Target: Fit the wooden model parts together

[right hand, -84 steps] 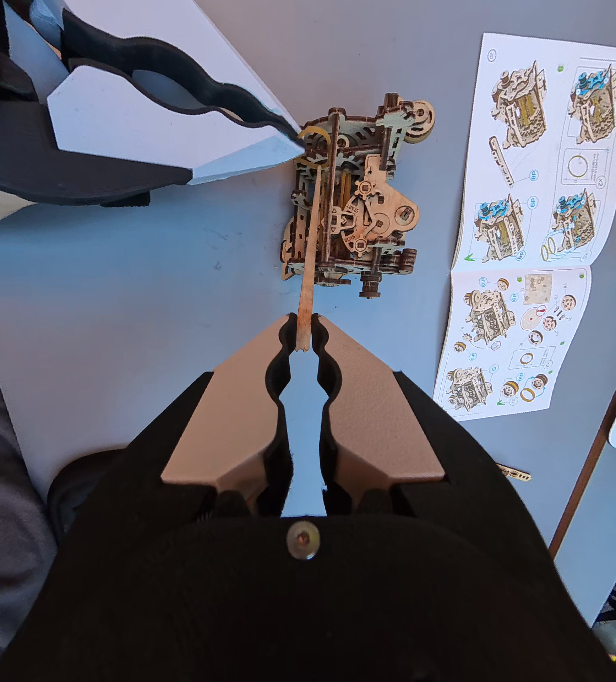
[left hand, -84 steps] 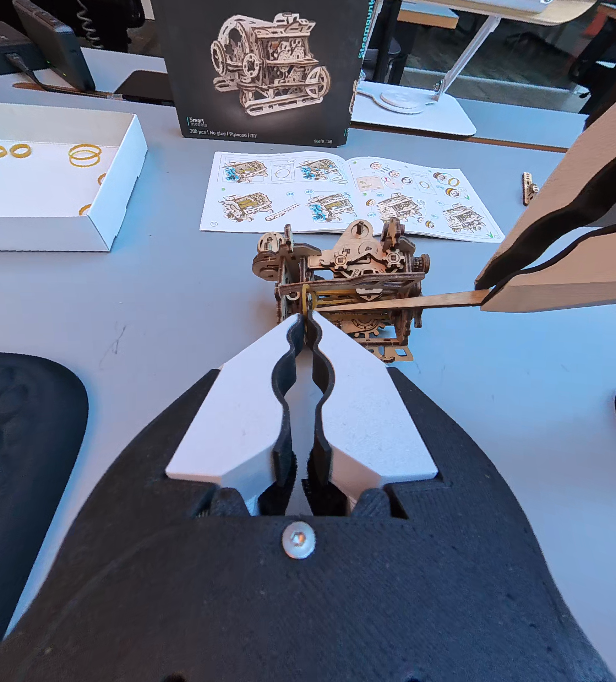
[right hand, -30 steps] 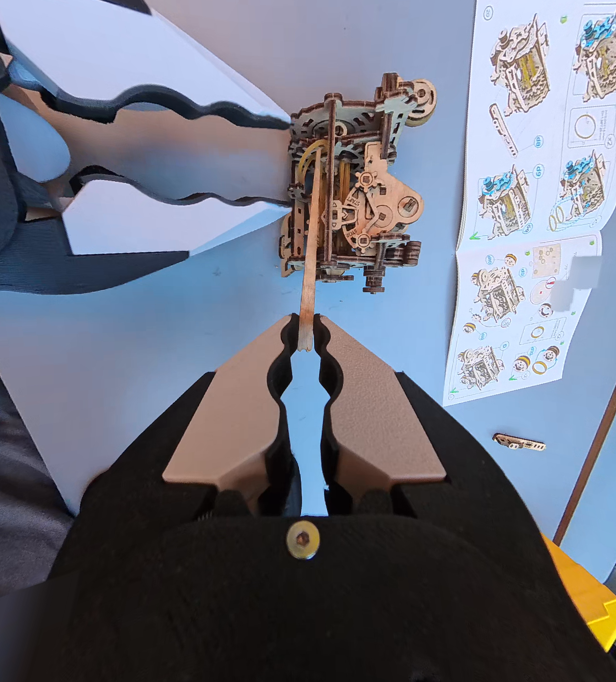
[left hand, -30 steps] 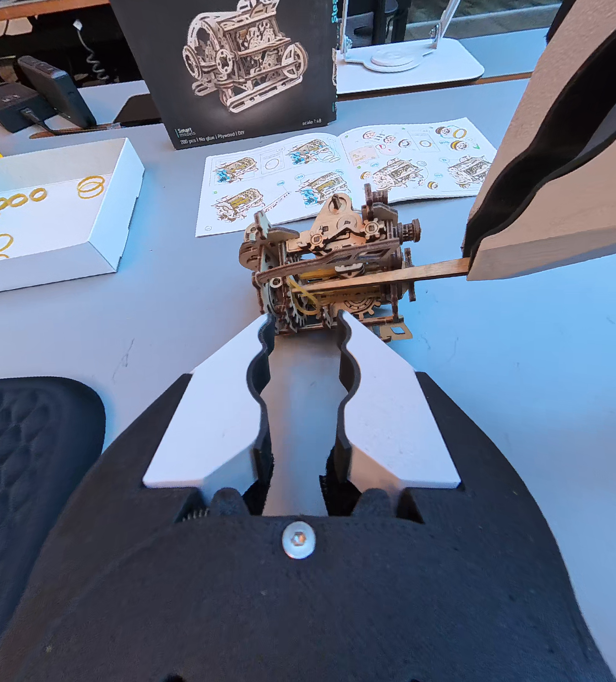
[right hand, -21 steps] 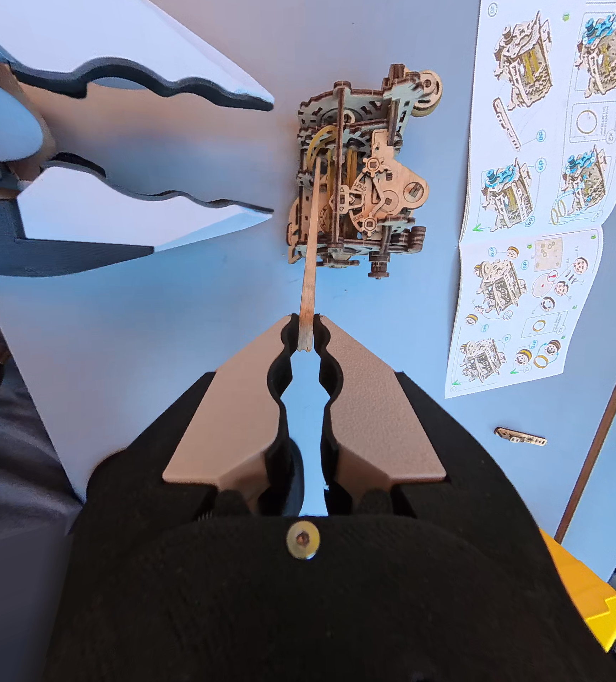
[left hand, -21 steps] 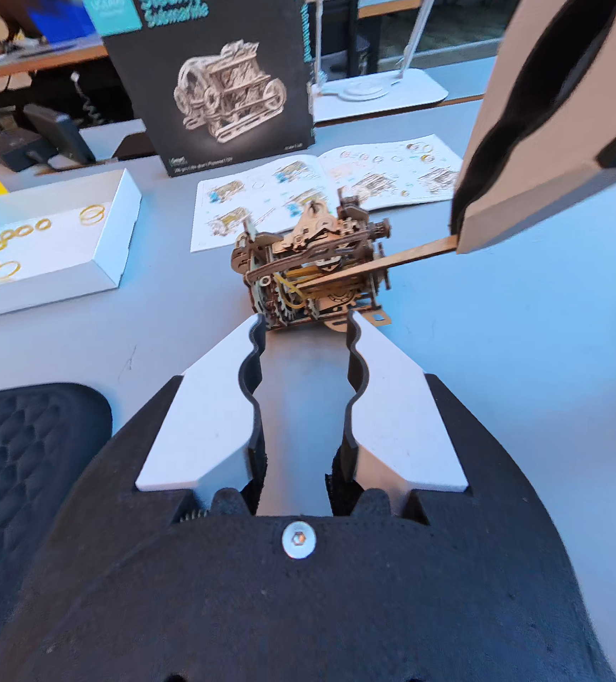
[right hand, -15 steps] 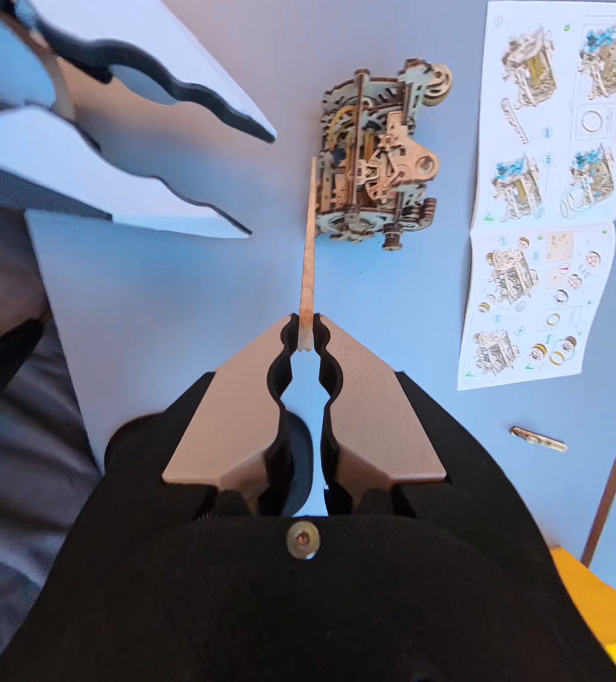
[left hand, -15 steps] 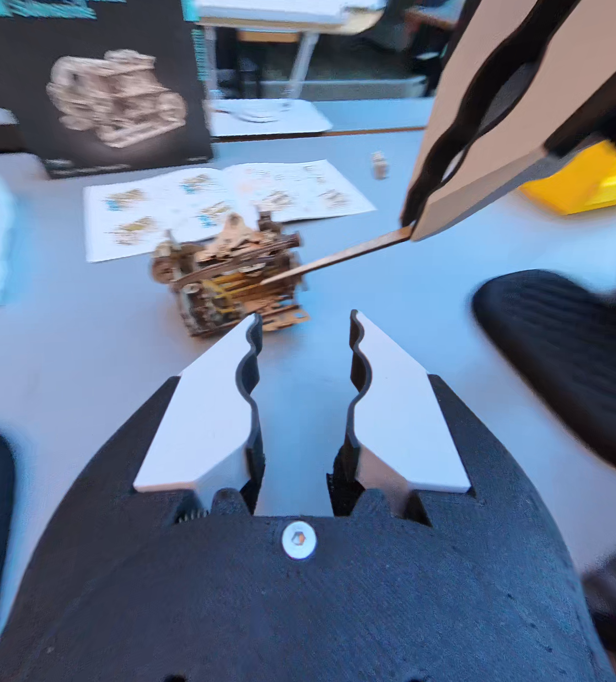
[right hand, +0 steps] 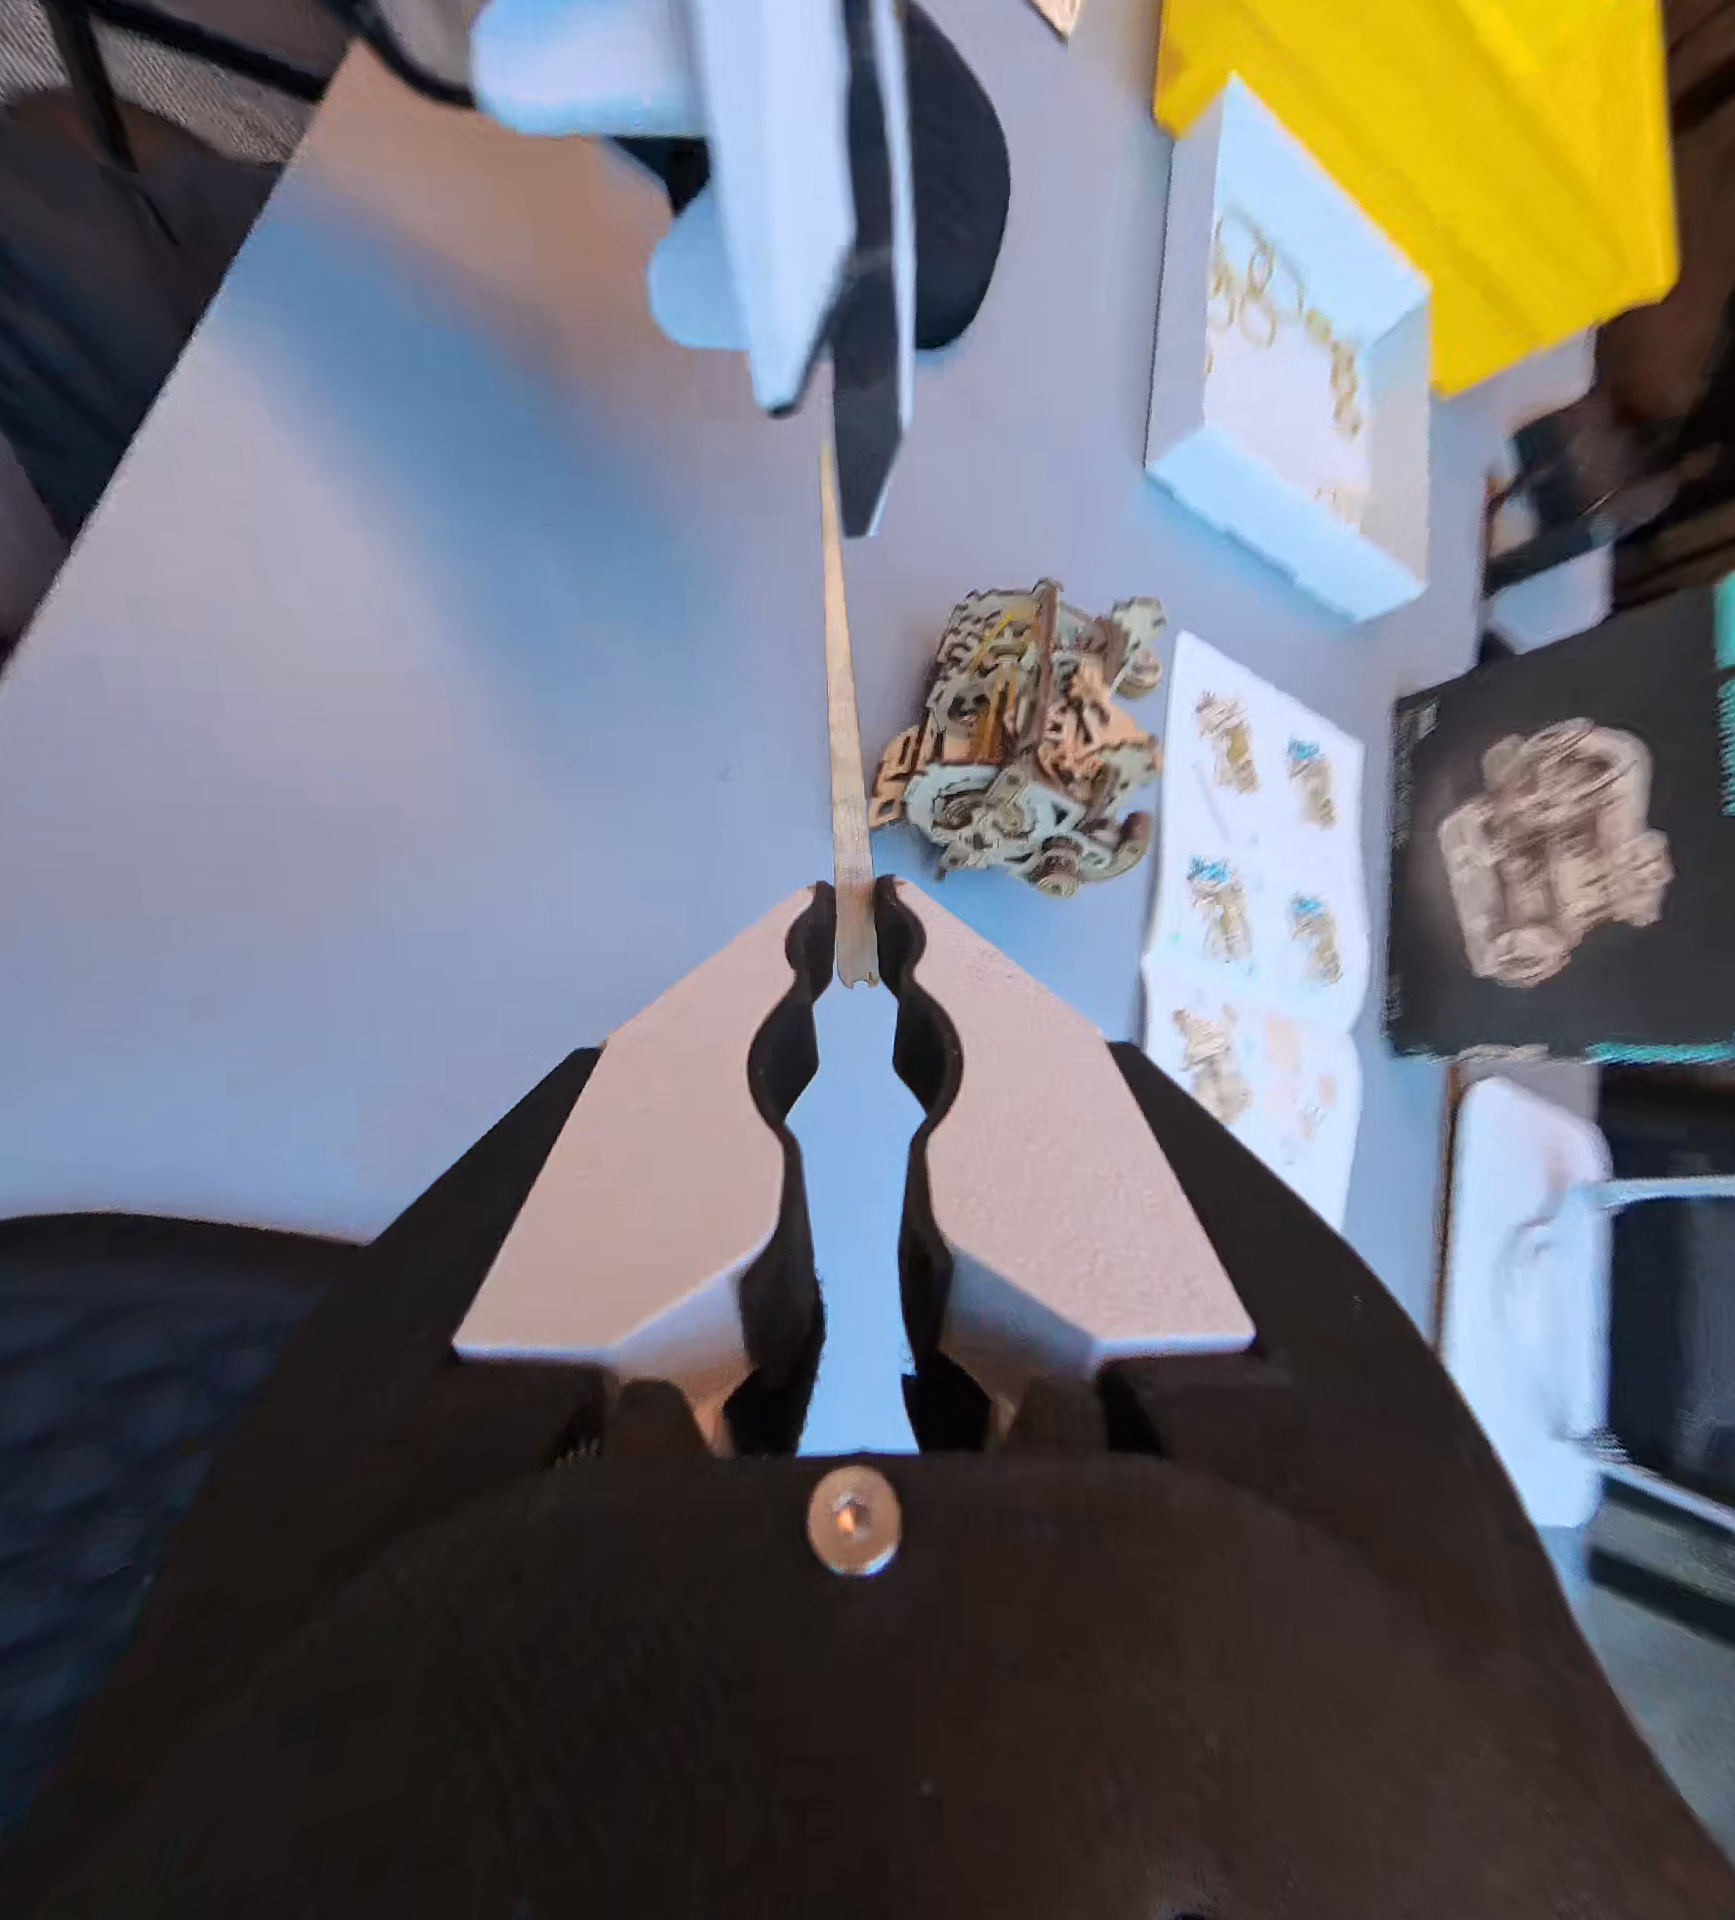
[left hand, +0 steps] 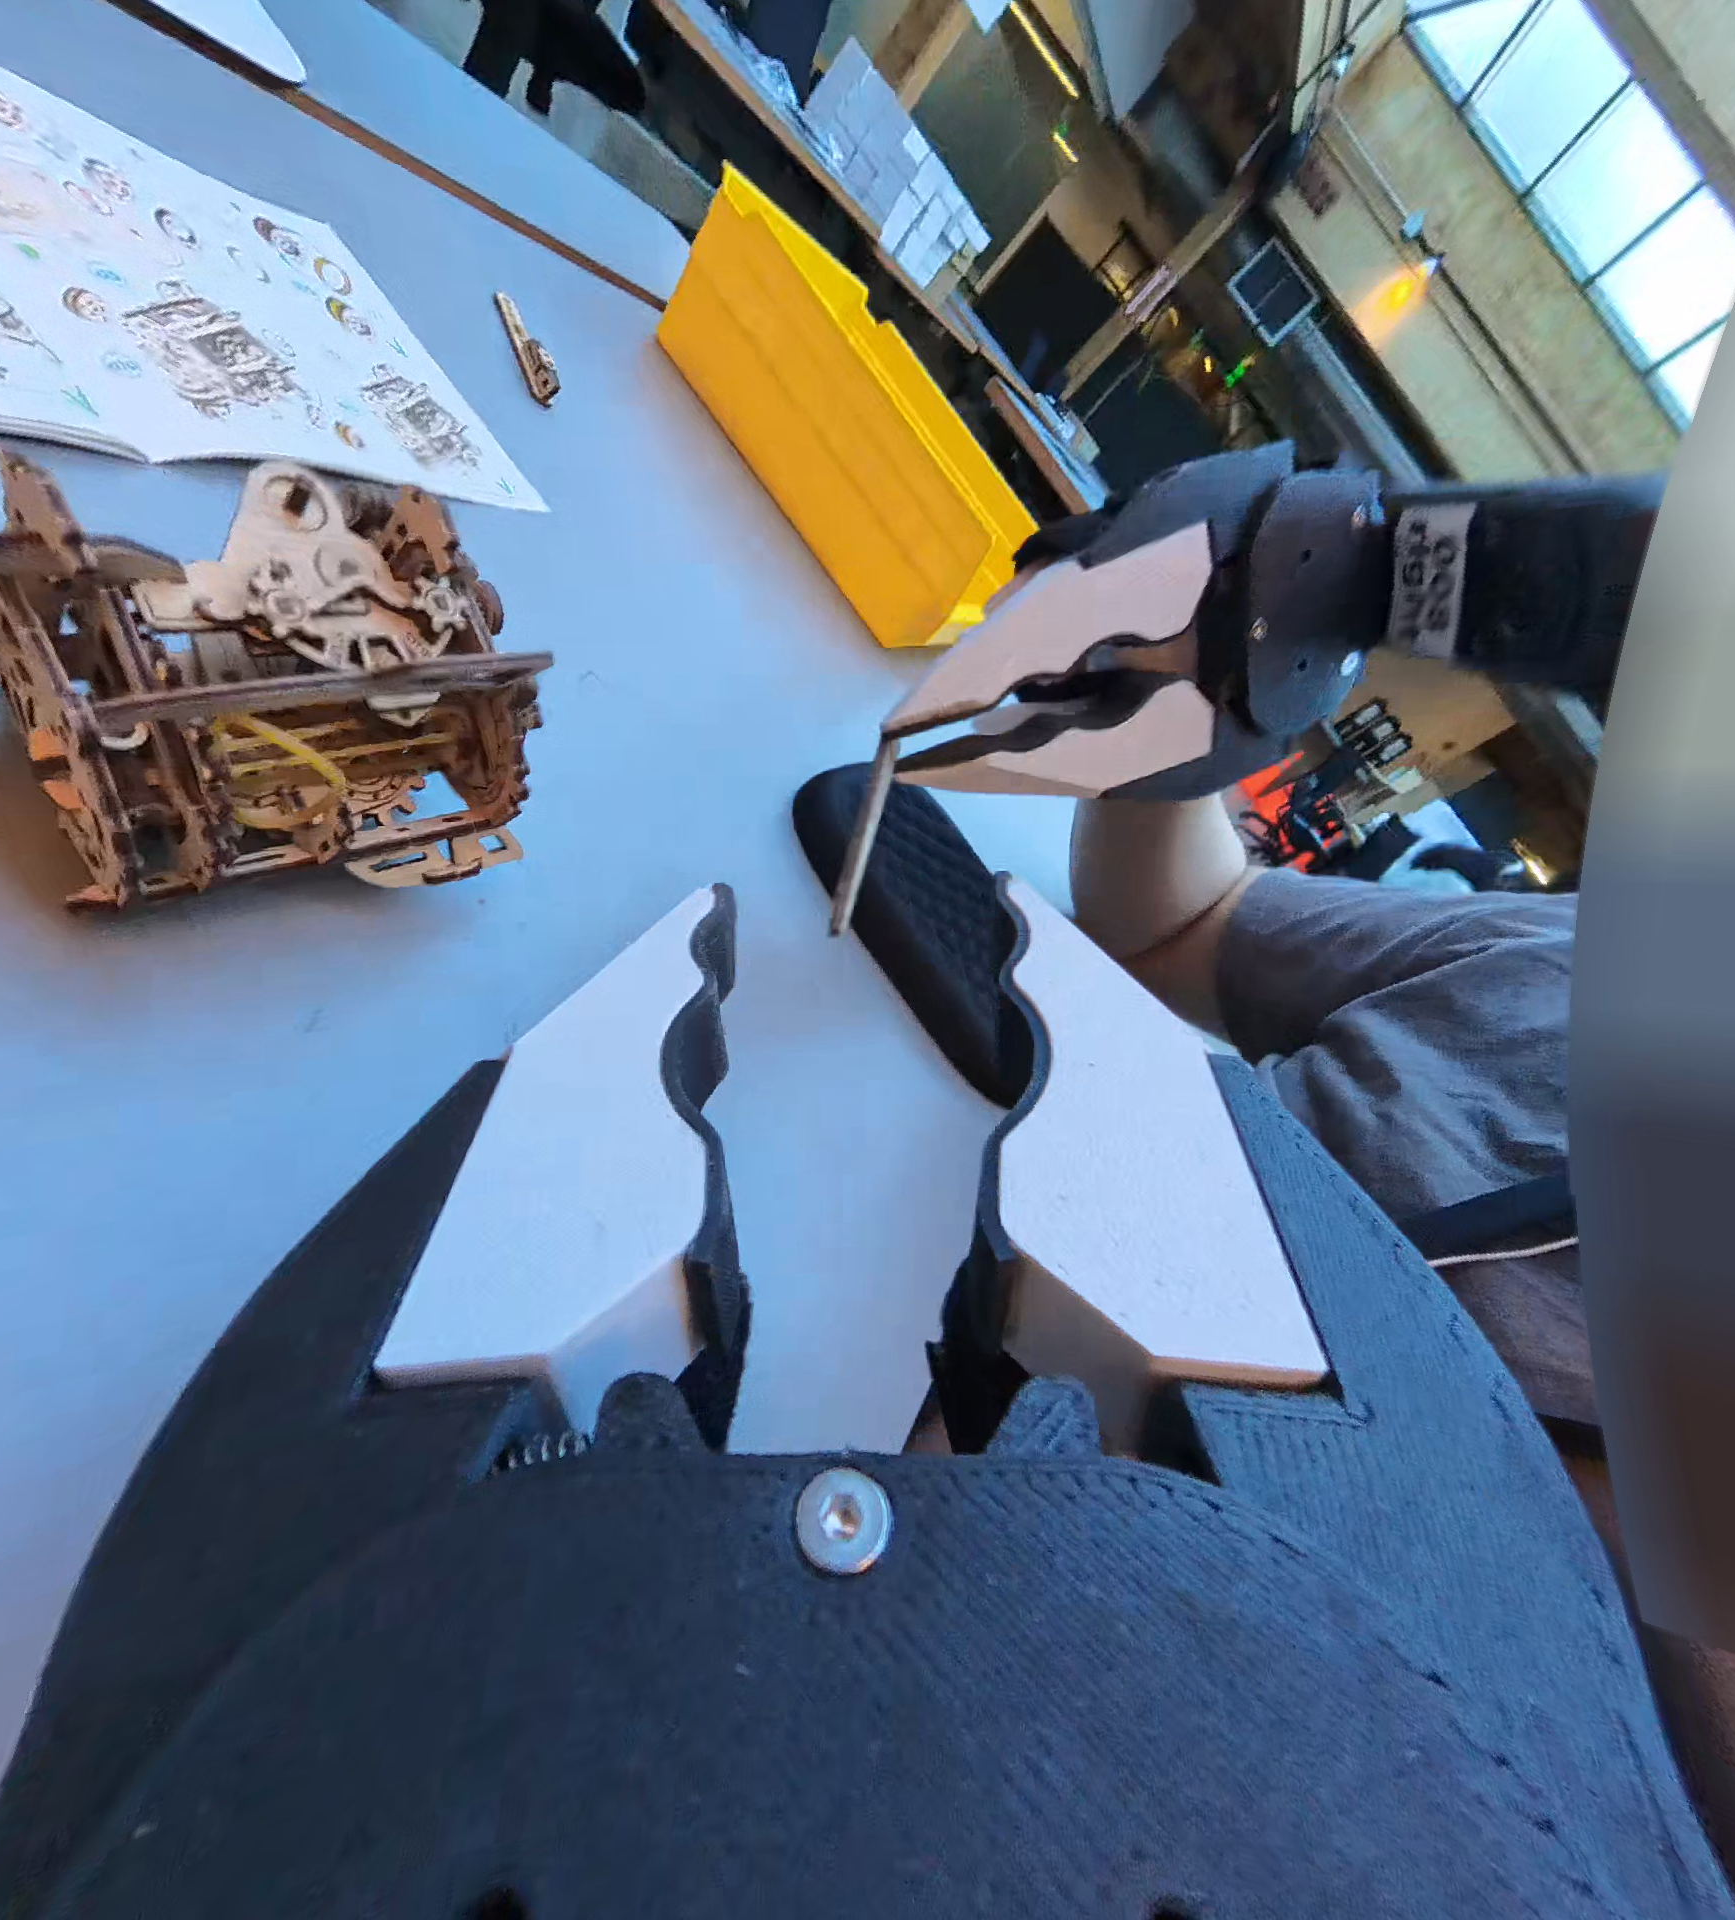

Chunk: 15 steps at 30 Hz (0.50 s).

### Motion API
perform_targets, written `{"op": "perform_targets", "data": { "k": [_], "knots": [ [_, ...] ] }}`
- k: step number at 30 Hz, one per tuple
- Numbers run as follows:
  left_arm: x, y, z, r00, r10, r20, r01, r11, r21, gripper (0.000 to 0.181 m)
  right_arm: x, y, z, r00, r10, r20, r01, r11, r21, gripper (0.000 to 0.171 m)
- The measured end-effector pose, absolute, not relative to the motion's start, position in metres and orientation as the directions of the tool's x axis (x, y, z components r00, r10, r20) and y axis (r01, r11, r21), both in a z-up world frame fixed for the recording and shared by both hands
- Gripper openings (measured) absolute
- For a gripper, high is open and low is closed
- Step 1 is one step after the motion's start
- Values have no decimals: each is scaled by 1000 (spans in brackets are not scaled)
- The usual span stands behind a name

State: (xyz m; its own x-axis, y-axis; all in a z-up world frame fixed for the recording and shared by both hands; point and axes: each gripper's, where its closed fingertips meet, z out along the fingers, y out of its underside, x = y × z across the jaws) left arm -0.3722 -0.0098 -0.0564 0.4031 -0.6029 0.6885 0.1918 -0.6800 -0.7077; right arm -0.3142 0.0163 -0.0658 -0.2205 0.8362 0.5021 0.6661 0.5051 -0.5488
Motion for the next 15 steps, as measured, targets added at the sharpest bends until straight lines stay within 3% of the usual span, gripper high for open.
{"op": "perform_targets", "data": {
  "k": [2,6,15],
  "knots": [
    [-370,-10,-49,377,-621,687,194,-672,-714,29,-316,20,-66,-205,767,608,672,562,-482,7],
    [-369,-7,-59,426,-635,644,108,-671,-733,29,-325,4,-57,-212,693,689,620,641,-453,7],
    [-354,-19,-56,238,-662,711,70,-718,-693,20,-330,-1,-48,-165,679,715,641,625,-446,7]
  ]
}}
